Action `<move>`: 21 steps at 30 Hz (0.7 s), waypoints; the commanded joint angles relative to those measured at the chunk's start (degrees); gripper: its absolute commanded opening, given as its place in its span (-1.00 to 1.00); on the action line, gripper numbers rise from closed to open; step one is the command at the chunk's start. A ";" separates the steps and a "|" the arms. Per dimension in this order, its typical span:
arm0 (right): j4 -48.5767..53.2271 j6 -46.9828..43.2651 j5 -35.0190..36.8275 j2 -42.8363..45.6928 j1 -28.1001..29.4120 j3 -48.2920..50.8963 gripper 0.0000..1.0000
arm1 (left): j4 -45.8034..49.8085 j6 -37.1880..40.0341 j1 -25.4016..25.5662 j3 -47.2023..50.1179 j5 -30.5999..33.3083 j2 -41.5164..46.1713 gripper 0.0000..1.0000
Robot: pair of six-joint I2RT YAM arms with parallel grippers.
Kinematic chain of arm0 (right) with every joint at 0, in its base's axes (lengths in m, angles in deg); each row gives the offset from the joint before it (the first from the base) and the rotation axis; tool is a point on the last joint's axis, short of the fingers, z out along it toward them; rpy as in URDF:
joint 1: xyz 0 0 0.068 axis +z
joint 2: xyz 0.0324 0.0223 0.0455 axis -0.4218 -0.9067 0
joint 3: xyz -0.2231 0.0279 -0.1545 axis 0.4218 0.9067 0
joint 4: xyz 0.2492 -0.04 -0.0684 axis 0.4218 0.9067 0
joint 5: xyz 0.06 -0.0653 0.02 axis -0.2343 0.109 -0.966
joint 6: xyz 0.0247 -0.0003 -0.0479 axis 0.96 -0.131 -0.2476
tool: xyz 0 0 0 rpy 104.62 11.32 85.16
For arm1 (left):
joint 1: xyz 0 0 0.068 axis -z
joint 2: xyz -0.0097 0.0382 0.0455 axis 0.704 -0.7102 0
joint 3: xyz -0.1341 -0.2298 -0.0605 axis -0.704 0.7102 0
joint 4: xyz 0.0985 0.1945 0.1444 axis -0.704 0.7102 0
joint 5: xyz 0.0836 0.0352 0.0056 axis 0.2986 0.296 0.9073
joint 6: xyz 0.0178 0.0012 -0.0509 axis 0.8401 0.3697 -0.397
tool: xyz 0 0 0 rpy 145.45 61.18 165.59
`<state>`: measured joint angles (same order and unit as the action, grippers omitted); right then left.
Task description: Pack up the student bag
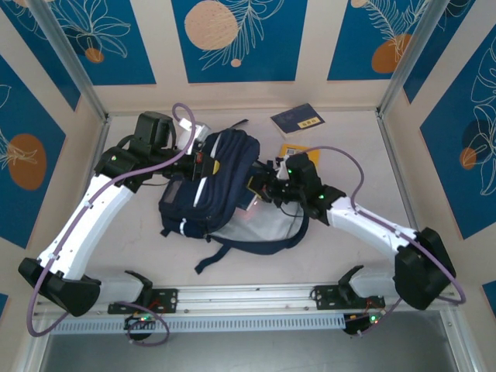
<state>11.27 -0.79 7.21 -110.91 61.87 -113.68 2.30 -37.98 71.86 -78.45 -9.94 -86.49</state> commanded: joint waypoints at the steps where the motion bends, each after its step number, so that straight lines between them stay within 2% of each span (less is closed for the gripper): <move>1: -2.88 0.91 4.11 -4.98 2.18 -4.51 -1.00 | -14.32 0.13 -0.51 -2.36 -6.22 3.10 -1.00; 9: -12.48 4.10 11.20 -22.87 6.44 -12.56 -1.00 | -17.13 -1.46 -0.62 -1.66 -8.19 2.61 -1.00; 13: -16.56 3.57 10.73 -32.12 7.17 -18.47 -1.00 | -18.50 -2.47 -1.00 -0.39 -9.42 2.01 -1.00; 17: -13.16 1.86 10.08 -35.57 7.72 -22.72 -0.72 | -20.48 -4.06 -1.85 1.56 -10.48 1.92 -1.00; 21: -13.38 -0.95 10.62 -31.27 7.13 -19.48 -0.25 | -21.23 -4.97 -3.06 2.78 -10.36 2.04 -1.00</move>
<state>-2.24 1.05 16.04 -145.11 69.20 -134.60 -6.46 -42.96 69.63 -73.95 -13.90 -86.58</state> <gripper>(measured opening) 0.347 0.043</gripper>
